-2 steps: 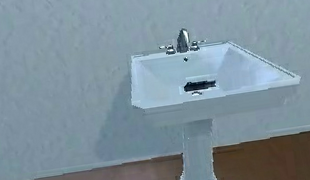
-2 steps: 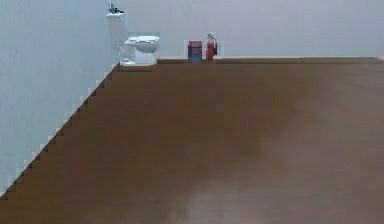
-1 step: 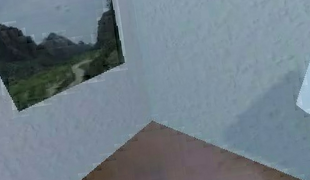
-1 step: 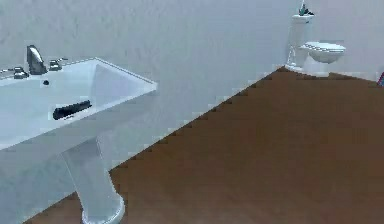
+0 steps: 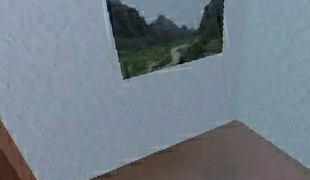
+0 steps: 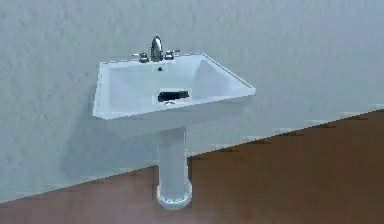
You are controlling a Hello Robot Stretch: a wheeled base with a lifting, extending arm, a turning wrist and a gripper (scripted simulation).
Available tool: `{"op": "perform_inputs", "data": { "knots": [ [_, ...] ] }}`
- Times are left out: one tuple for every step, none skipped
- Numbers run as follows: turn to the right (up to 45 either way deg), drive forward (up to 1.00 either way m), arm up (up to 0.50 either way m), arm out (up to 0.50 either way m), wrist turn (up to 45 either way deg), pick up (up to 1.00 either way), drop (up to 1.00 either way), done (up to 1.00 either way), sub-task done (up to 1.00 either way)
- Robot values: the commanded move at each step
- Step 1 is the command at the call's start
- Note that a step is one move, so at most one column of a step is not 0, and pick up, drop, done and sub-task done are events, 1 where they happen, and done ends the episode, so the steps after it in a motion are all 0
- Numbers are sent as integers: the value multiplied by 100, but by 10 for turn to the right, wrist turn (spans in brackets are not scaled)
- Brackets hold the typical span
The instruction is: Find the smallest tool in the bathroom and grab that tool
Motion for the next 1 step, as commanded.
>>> {"op": "perform_inputs", "data": {
  "knots": [
    [450, 0, 0, 0, 0, 0, 0, 0, 0]
  ]
}}
